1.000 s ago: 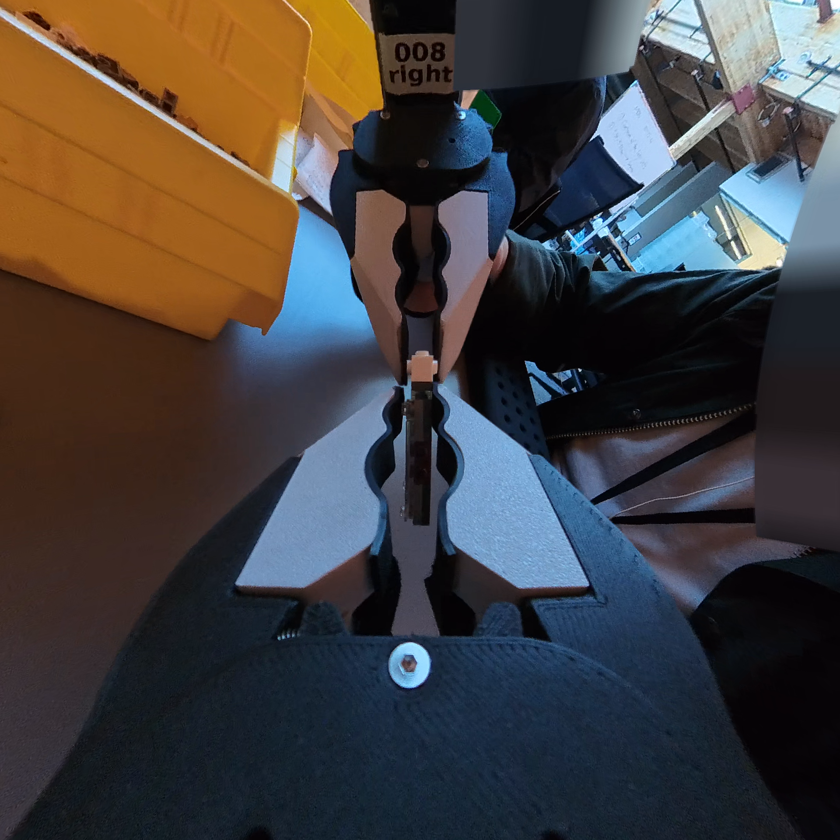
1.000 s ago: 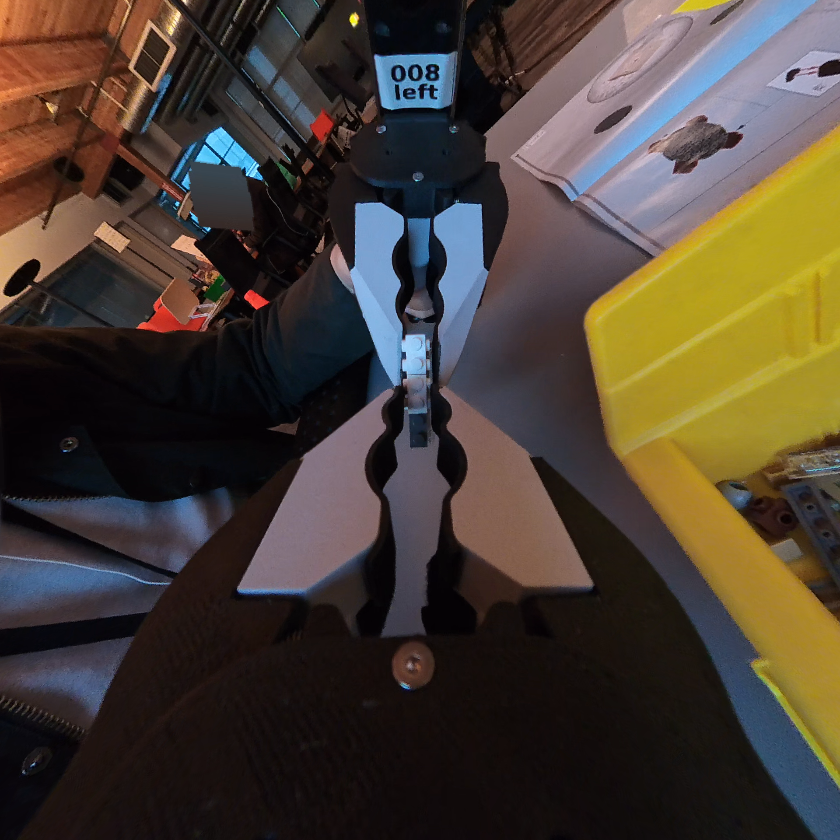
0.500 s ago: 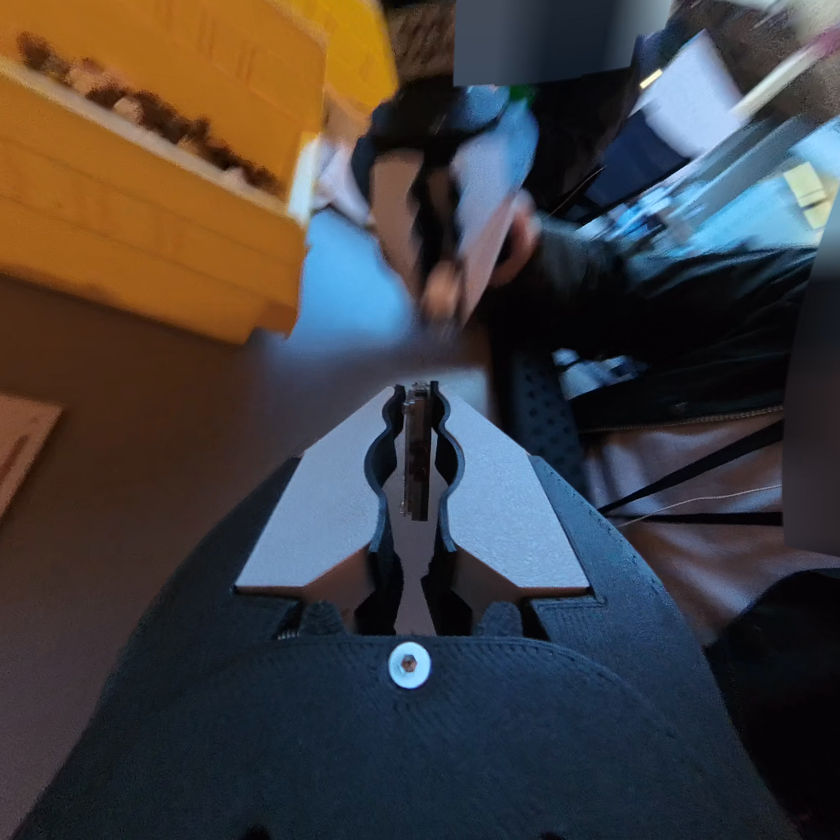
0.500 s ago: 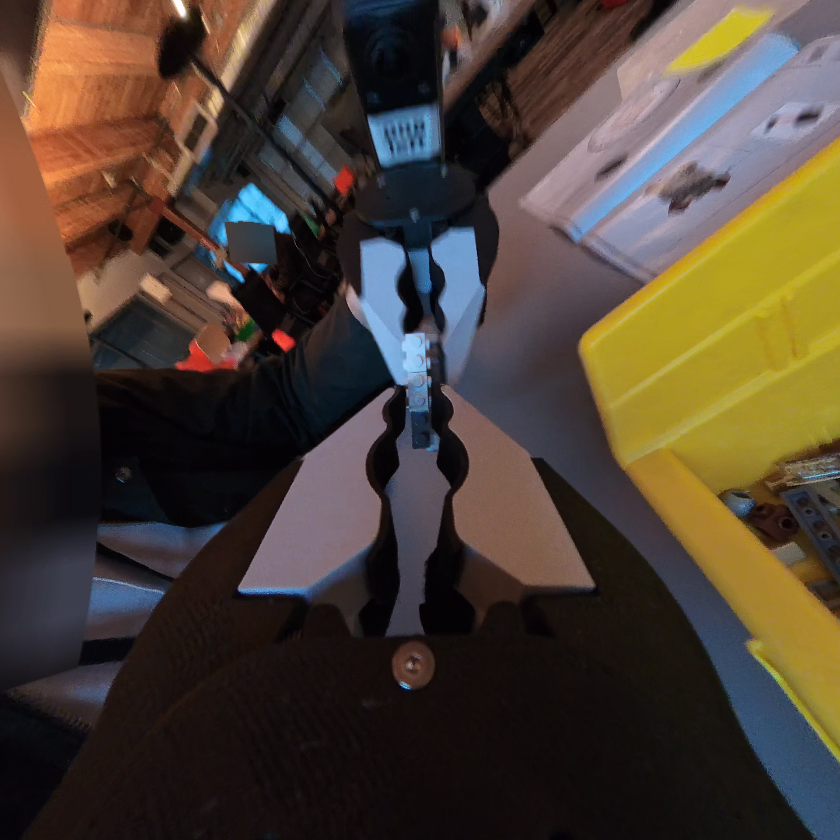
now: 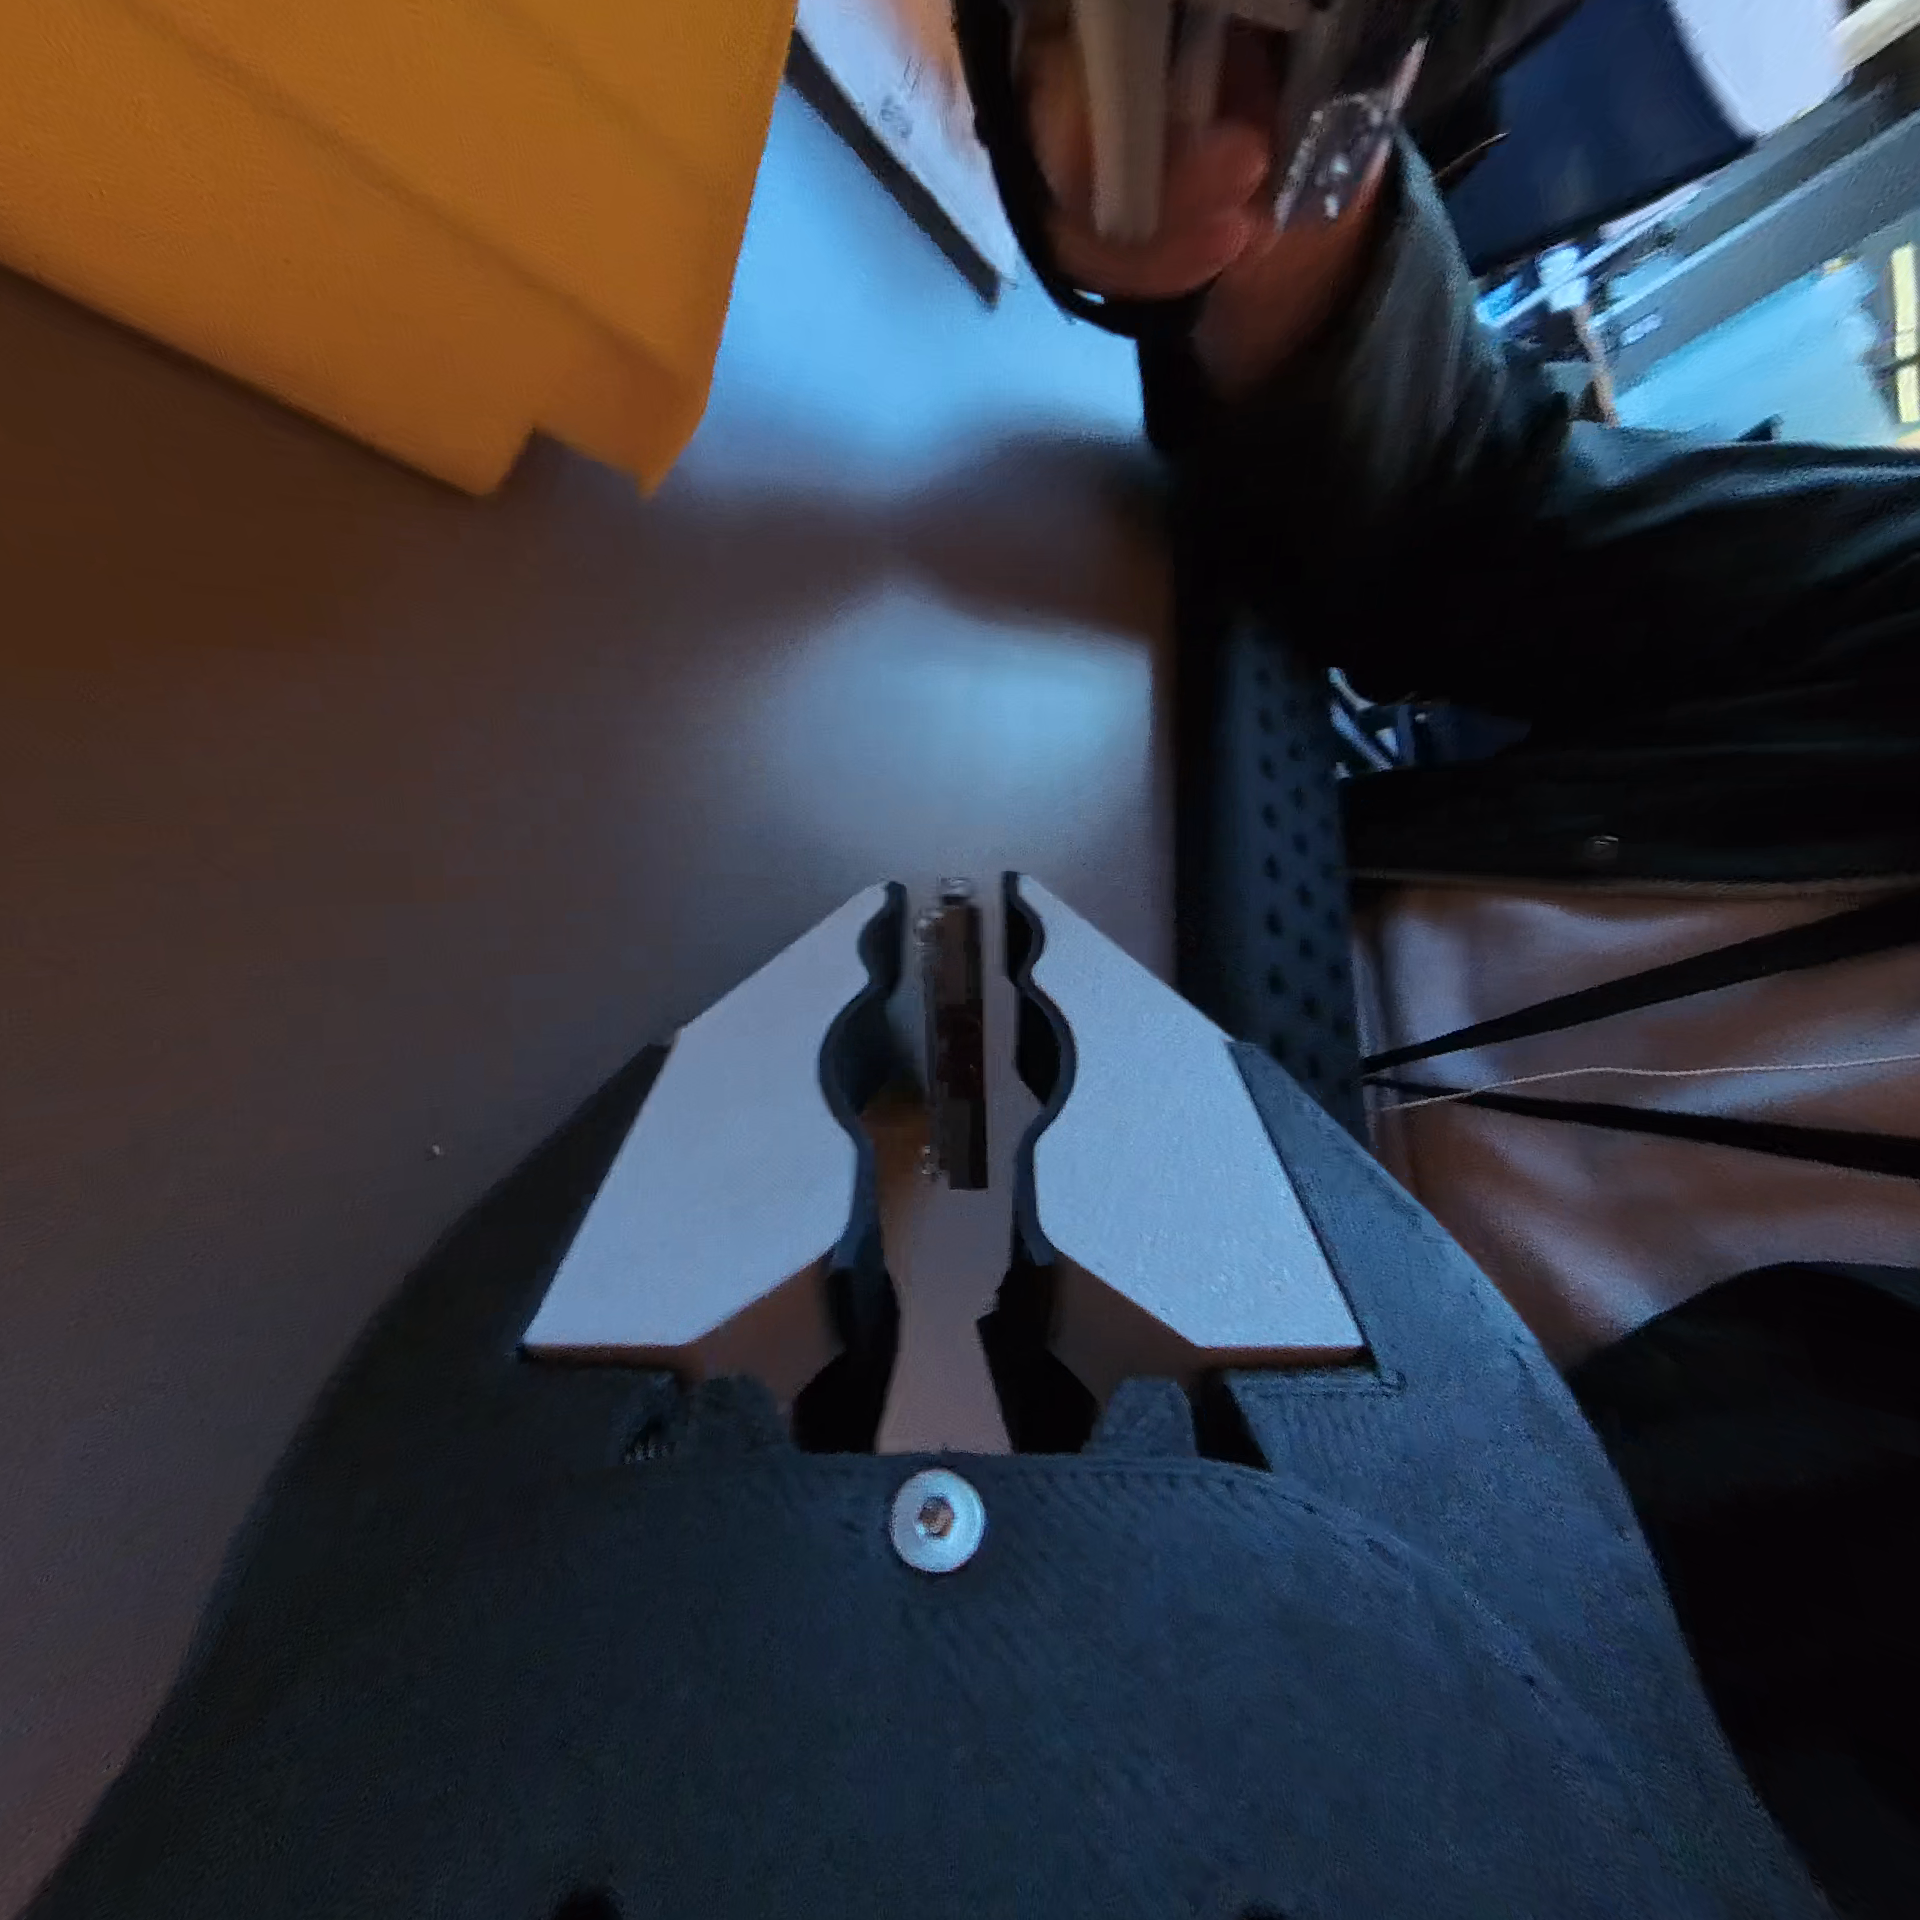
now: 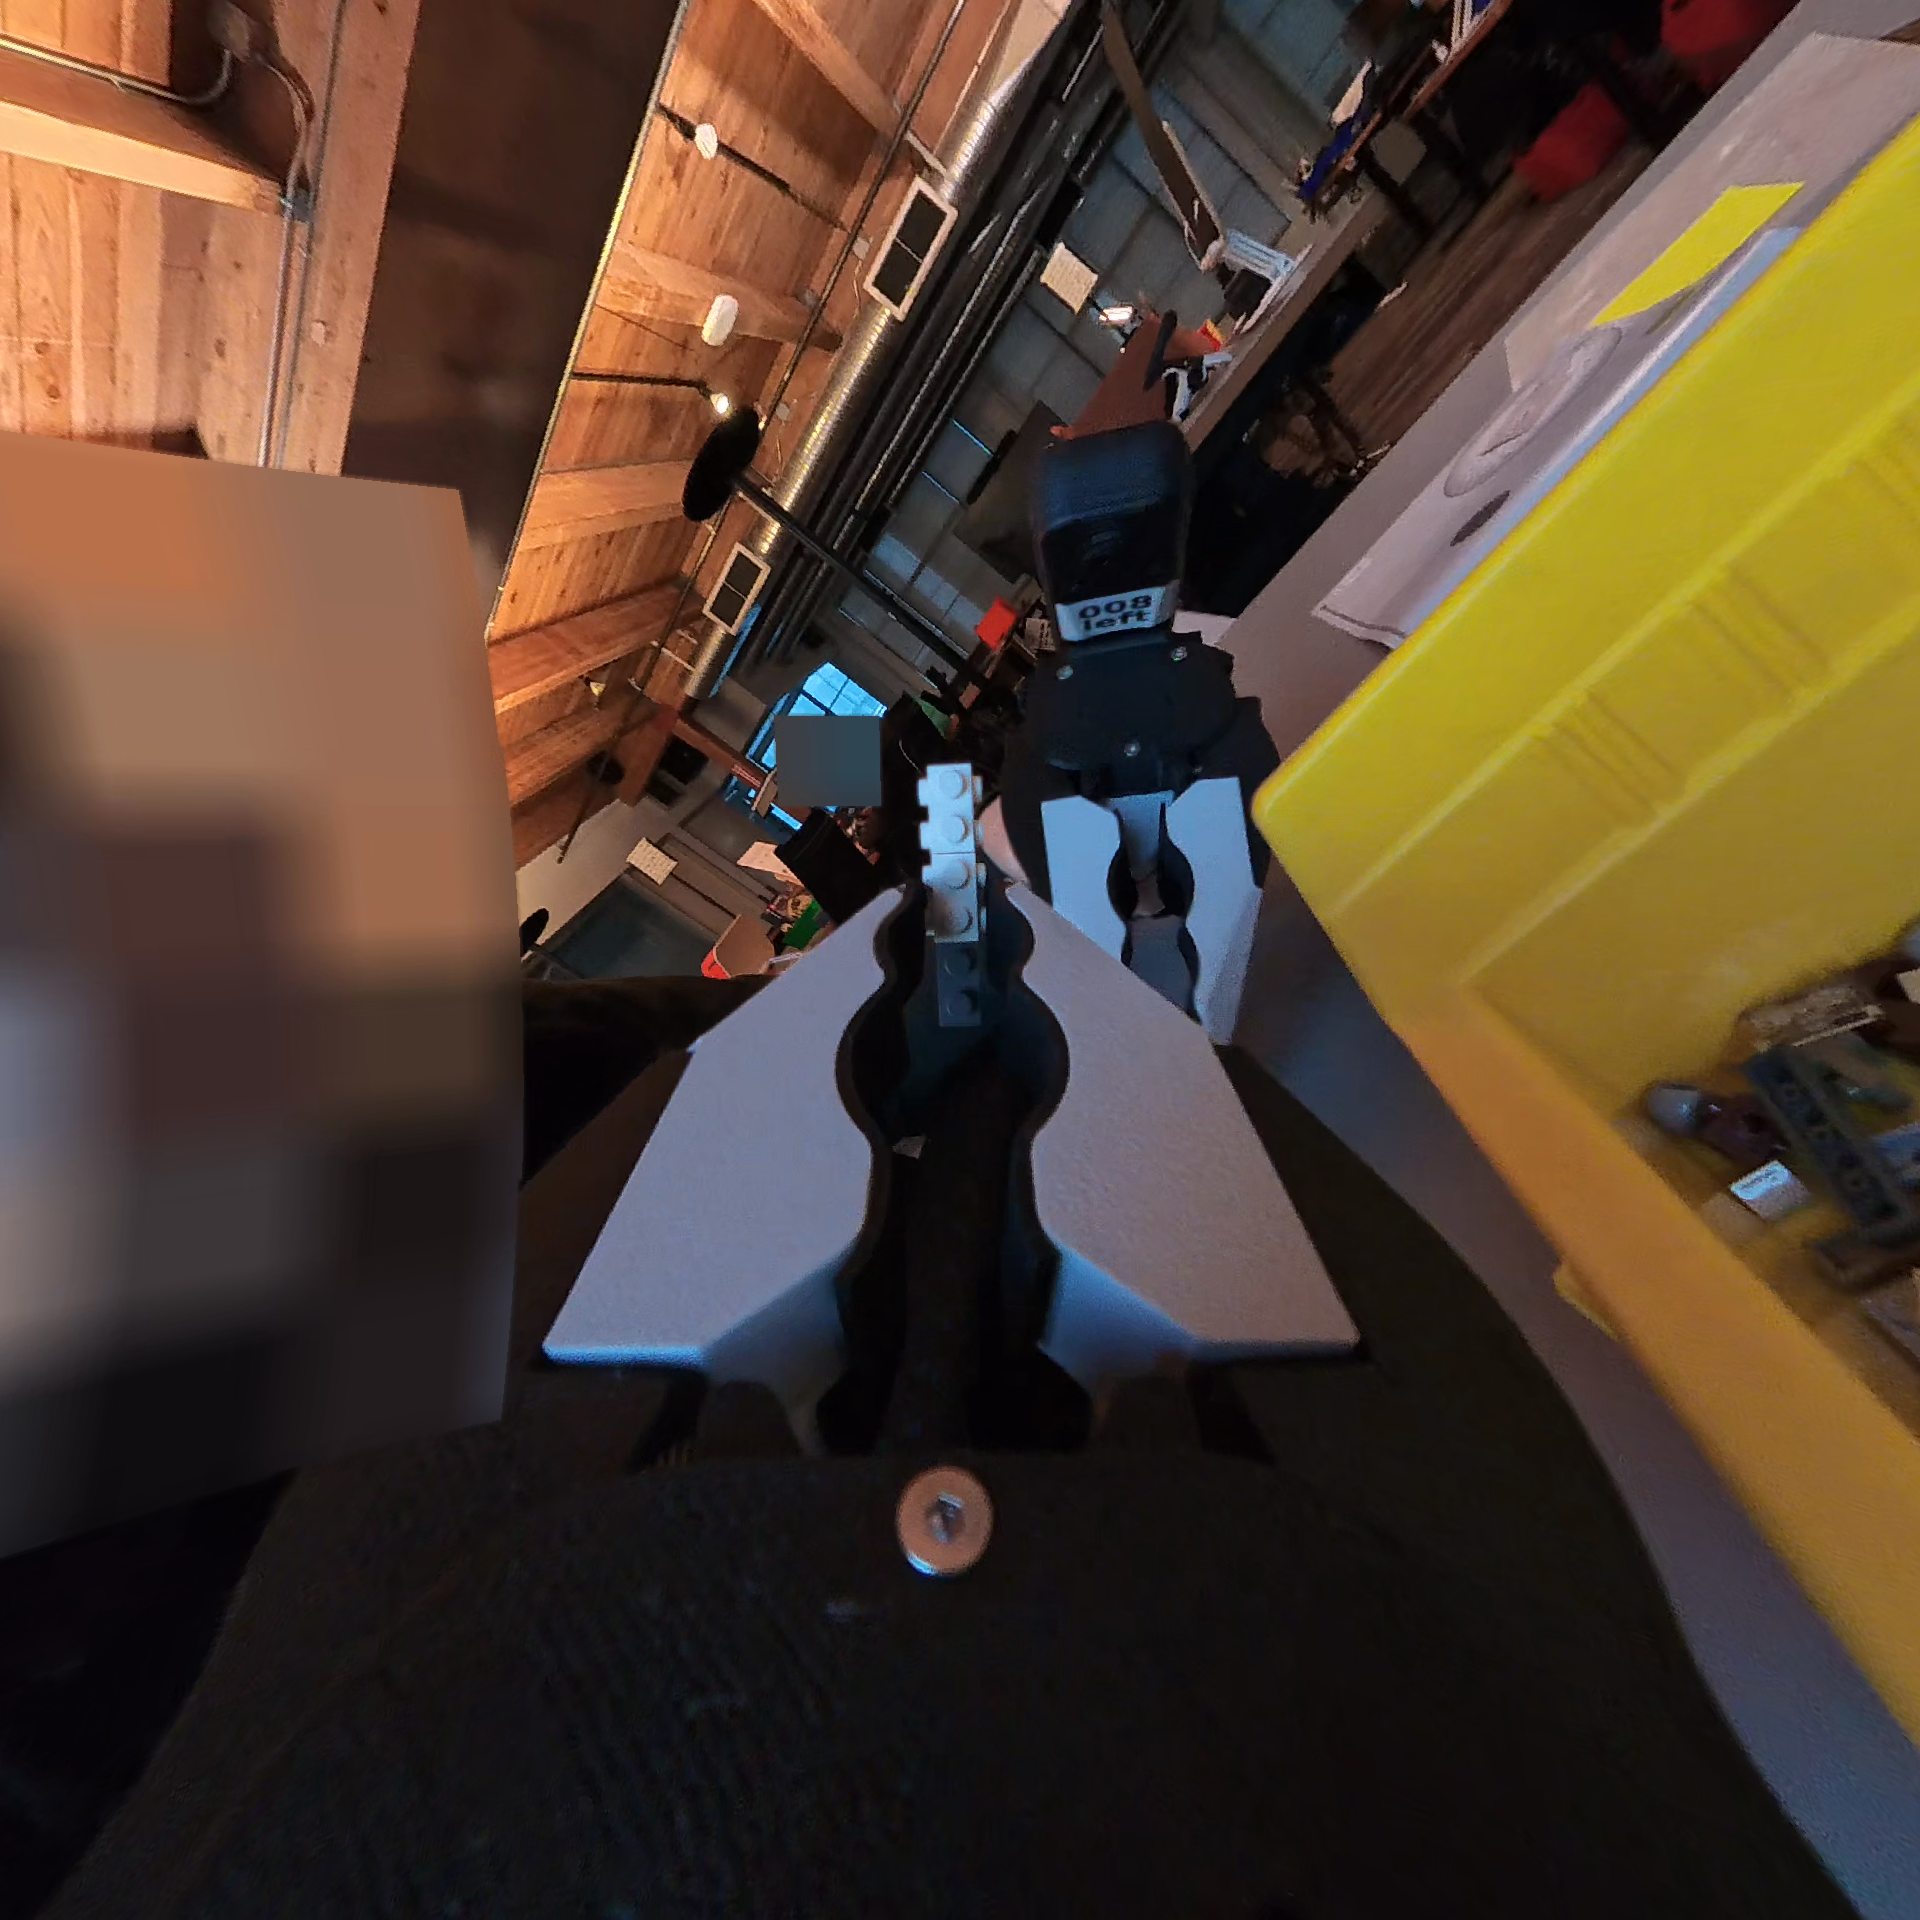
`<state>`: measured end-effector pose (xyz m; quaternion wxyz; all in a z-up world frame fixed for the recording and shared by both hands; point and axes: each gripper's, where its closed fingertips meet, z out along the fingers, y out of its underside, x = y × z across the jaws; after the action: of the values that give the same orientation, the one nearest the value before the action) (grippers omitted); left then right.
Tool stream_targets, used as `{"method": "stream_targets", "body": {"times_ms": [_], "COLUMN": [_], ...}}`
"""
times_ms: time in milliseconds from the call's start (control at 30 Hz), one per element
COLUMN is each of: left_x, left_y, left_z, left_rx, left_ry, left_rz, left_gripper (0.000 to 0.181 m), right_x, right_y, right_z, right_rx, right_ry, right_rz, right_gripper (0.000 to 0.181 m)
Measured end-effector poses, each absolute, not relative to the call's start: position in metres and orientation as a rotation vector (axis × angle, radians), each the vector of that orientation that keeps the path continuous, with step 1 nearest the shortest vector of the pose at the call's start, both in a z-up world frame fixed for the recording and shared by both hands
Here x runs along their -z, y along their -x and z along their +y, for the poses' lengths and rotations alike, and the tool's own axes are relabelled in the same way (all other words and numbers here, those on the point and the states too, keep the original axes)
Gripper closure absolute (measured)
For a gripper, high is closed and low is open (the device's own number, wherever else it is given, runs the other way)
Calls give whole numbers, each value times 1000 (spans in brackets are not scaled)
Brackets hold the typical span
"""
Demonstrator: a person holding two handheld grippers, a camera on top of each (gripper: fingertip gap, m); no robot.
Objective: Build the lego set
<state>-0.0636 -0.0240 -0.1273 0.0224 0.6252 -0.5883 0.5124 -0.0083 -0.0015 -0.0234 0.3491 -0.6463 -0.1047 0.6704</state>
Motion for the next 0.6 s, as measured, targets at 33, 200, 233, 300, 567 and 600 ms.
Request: {"method": "stream_targets", "body": {"times_ms": [33, 200, 233, 300, 567, 600], "left_x": [129, 94, 82, 57, 47, 45], "left_y": [60, 41, 39, 37, 34, 34], "left_z": [-22, 7, 7, -2, -8, -9], "left_rx": [-1583, -1838, -1927, -2114, -2240, -2249], "left_ry": [-1968, -2140, -2127, -2019, -1935, -1917], "left_rz": [-1833, -1836, -1841, -1807, -1697, -1691], "left_gripper": [150, 120, 121, 137, 175, 175], "right_x": [25, 28, 28, 29, 31, 30], "right_y": [11, 23, 27, 35, 45, 45], "right_z": [-1, 12, 14, 17, 17, 17], "right_rx": [-1730, -1687, -1679, -1663, -1636, -1639], "right_ry": [1680, 1638, 1623, 1619, 1634, 1634], "right_rz": [-274, -194, -183, -183, -204, -209], "right_gripper": [172, 172, 172, 172, 172, 172]}}
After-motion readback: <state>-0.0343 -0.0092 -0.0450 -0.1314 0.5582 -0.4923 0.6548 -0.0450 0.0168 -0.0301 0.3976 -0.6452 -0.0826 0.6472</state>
